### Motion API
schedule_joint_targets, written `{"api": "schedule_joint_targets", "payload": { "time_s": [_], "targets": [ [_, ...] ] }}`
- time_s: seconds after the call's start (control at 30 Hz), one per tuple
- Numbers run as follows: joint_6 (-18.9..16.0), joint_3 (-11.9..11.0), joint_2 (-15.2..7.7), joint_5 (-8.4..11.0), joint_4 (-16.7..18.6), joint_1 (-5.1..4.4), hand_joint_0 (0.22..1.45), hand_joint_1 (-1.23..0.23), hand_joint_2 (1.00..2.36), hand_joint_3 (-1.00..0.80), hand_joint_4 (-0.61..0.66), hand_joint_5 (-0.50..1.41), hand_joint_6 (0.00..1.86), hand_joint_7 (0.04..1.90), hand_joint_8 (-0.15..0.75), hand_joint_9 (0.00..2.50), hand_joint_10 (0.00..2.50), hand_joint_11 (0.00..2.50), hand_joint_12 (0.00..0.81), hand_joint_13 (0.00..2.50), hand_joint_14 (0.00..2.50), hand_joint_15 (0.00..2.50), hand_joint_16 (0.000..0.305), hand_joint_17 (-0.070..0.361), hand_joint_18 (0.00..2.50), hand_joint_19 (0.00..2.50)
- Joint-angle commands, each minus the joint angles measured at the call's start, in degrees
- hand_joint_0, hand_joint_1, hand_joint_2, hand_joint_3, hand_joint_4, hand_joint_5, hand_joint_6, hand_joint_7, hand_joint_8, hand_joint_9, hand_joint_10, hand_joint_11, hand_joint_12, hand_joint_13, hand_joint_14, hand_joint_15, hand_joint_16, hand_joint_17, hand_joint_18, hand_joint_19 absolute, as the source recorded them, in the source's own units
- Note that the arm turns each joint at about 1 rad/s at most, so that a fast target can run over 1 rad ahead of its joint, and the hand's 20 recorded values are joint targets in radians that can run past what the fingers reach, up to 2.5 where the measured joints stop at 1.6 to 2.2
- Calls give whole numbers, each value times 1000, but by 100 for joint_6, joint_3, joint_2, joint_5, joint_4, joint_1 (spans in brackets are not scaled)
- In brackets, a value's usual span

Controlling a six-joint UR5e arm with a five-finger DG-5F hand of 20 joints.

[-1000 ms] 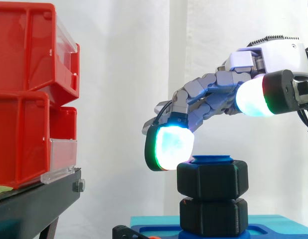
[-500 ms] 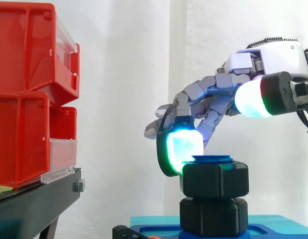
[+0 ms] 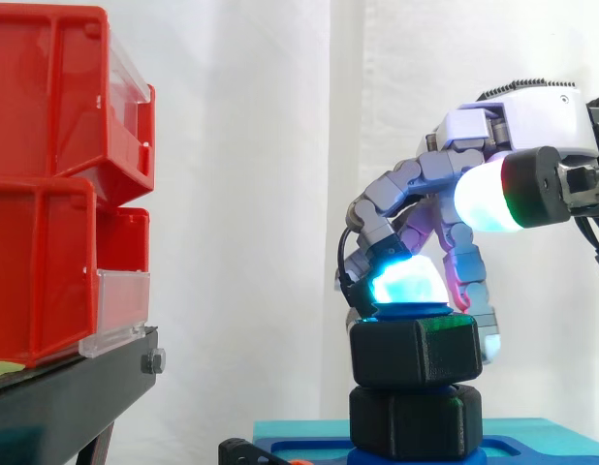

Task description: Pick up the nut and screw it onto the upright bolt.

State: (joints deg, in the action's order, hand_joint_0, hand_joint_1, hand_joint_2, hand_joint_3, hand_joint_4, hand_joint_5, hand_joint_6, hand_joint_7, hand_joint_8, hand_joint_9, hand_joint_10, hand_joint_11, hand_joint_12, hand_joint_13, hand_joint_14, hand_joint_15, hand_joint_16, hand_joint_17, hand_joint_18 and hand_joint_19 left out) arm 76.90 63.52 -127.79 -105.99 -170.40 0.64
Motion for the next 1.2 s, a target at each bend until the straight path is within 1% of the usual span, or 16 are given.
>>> {"api": "schedule_joint_targets", "payload": {
  "time_s": [0.0,0.07,0.17,0.2,0.23,0.27,0.3,0.37,0.4,0.47,0.6,0.73,0.87,0.9,1.0,1.17],
  "targets": [
    [0,-6,0,-10,-2,15,471,-257,1000,-500,53,115,501,1418,144,1759,3,93,266,948,0,0,33,75,732,155],
    [0,3,0,-10,-2,33,472,-257,1000,-500,42,117,509,1441,159,1880,8,196,258,1063,0,0,33,74,876,215],
    [0,-6,0,-27,-2,50,471,-254,1000,-500,19,109,534,1424,183,1955,12,323,256,1151,0,26,34,76,874,217],
    [0,-15,9,-54,-2,59,470,-251,1000,-500,18,103,554,1396,184,1961,14,357,256,1160,1,41,34,77,876,212],
    [0,-33,0,-89,-2,68,467,-242,1000,-500,26,89,591,1292,198,1957,14,364,274,1142,1,40,37,83,852,193],
    [0,-50,9,-106,-11,77,465,-240,1000,-500,66,84,515,1415,222,1839,12,325,295,1036,1,34,43,97,718,139],
    [0,-112,0,-141,-20,94,463,-241,1000,-500,80,78,501,1419,236,1794,12,326,305,1015,2,33,45,101,675,127],
    [0,-217,9,-168,-81,112,459,-242,1000,-500,159,21,504,1226,255,1579,10,262,338,884,0,30,50,113,579,125],
    [0,-261,0,-177,-116,112,459,-243,1000,-500,174,15,505,1204,254,1573,10,260,339,880,2,35,51,114,576,129],
    [35,-498,0,-194,-362,129,456,-249,1000,-500,232,-27,505,1042,271,1445,9,242,358,795,1,24,54,122,517,141],
    [88,-560,0,-194,-433,129,449,-259,1000,-500,226,-68,504,890,273,1258,6,165,373,682,0,17,58,130,427,145],
    [88,-551,0,-185,-354,94,446,-261,1000,-500,198,-101,503,776,272,1018,0,54,390,547,0,0,61,138,298,108],
    [88,-446,0,-159,-239,33,442,-264,1000,-500,180,-120,502,716,269,879,0,0,399,428,0,0,62,140,170,59],
    [79,-331,0,-133,-134,-3,442,-264,1000,-500,173,-125,502,701,266,819,0,0,398,386,0,0,63,141,115,32],
    [53,-173,0,-80,60,-55,440,-265,1000,-500,167,-131,502,683,265,745,0,0,398,323,0,0,63,142,54,11],
    [-61,-15,0,-36,402,-143,439,-264,1000,-500,162,-134,502,678,263,705,0,0,402,305,0,0,63,142,36,5]
  ]
}}
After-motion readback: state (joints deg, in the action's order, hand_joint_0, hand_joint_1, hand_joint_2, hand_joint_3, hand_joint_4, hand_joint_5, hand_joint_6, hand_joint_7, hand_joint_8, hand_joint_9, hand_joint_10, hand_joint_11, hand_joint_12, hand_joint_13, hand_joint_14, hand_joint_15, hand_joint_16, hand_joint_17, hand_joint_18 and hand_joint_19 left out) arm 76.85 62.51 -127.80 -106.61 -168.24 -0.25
